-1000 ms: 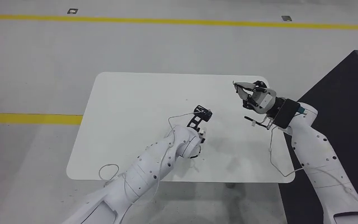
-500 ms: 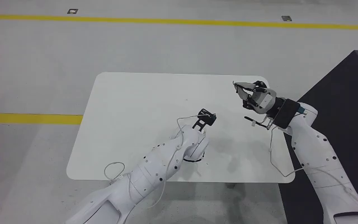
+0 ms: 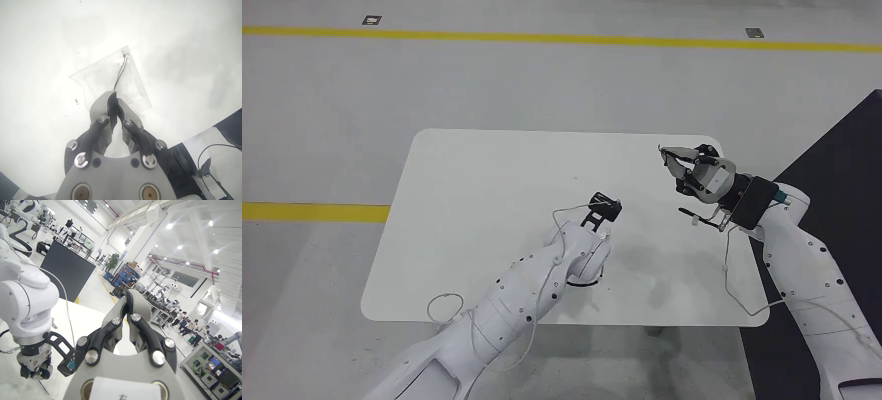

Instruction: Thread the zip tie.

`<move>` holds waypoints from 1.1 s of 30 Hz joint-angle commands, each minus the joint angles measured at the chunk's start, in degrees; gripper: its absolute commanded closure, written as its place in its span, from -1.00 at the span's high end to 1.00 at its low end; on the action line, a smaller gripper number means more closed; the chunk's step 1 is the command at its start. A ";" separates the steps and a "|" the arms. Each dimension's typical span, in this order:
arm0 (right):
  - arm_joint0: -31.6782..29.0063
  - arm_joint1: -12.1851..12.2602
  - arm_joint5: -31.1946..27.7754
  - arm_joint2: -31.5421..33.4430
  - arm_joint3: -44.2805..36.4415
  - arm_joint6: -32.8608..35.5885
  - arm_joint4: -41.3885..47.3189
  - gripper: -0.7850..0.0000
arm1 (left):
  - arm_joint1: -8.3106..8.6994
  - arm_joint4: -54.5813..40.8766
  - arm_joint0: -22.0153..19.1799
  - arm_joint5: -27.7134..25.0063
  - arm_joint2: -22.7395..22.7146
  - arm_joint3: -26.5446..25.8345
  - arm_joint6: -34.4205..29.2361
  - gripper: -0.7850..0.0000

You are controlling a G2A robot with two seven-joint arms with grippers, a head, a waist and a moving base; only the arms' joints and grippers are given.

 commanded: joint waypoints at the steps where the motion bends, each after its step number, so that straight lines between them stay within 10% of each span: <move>1: 0.00 0.00 0.00 0.00 0.00 0.00 0.00 -1.00 | -0.22 0.54 -0.37 0.48 -0.12 1.01 -0.77 -1.00; 16: 0.00 0.00 0.00 0.00 0.00 0.00 0.00 -1.00 | 1.63 9.73 2.82 1.51 -4.83 -9.43 -16.08 -1.00; 22: 0.00 0.00 0.00 0.00 0.00 0.00 0.00 -1.00 | 2.10 10.28 6.33 -0.20 -6.84 -16.25 -10.26 -1.00; 33: 0.00 0.00 0.00 0.00 0.00 0.00 0.00 -1.00 | -0.51 7.64 3.12 -2.44 -4.34 -4.51 -1.93 -1.00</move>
